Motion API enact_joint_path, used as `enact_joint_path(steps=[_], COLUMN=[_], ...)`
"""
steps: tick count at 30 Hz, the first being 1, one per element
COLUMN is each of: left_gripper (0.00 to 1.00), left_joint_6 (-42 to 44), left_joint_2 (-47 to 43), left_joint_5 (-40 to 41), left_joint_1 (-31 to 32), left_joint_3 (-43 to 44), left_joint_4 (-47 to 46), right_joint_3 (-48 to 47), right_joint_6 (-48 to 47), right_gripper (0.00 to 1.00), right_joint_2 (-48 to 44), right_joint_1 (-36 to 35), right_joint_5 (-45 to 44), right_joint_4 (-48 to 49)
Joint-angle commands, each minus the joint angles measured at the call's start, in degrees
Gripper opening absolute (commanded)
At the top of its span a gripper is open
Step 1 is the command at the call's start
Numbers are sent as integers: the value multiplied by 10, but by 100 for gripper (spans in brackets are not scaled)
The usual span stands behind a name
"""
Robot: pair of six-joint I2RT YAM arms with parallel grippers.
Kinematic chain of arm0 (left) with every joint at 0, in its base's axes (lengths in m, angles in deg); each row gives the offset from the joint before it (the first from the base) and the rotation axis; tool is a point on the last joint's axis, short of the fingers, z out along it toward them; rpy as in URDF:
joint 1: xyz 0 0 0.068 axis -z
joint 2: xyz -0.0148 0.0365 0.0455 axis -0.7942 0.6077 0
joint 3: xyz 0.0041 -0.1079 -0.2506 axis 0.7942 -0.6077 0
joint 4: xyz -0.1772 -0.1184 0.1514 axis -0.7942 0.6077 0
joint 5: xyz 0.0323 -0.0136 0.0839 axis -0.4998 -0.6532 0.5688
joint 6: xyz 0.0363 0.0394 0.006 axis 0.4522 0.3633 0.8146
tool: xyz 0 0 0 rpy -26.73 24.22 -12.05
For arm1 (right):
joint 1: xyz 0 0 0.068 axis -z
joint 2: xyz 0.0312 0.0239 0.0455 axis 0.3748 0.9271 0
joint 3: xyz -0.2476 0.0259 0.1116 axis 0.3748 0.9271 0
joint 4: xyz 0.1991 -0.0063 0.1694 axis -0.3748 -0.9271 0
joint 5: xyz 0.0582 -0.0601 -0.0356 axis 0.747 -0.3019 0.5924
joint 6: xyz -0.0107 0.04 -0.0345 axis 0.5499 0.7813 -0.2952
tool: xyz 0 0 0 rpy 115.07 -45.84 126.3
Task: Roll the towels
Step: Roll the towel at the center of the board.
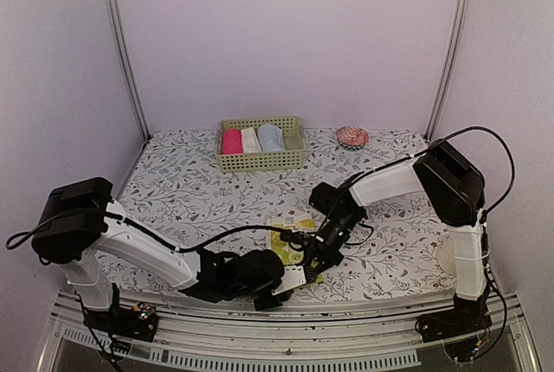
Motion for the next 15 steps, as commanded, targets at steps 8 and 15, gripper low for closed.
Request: enact_joint_path(steps=[8,15], left_gripper=[23,30], left_joint_6=[44,31], left_joint_2=[73,71], left_joint_5=[-29,14], left_joint_1=[-22,-19], left_joint_3=[57,57], left_joint_4=[73,76], right_joint_3=[15,12], right_joint_6=[-10,-25], right_gripper=[4,7], right_joint_2=[47,14], right_joint_1=[-5,6], right_joint_5=[-70,-51], right_joint_4=[-38,-53])
